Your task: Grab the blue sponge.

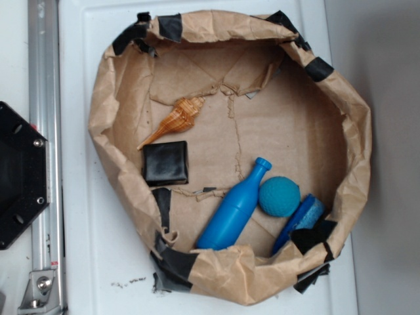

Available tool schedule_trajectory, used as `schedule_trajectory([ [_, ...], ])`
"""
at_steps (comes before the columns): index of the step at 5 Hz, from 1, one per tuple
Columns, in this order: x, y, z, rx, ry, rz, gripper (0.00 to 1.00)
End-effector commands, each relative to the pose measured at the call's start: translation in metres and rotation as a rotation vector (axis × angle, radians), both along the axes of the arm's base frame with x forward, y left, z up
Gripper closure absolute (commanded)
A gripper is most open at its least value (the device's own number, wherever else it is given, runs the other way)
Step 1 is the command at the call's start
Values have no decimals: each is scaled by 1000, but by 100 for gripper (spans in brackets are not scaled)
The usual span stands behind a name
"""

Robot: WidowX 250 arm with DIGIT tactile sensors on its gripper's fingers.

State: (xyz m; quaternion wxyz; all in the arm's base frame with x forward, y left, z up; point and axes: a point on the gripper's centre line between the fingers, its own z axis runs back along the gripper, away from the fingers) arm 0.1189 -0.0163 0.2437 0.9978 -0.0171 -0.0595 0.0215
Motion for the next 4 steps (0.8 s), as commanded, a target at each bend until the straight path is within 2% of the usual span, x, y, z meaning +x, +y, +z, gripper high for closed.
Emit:
schedule_trajectory([
  [1,0,0,0,0,0,0,0],
  [2,50,-1,-39,-31,-49,135,0],
  [3,96,-1,-58,-67,-53,246,0],
  [4,129,3,-77,-168,-54,499,0],
])
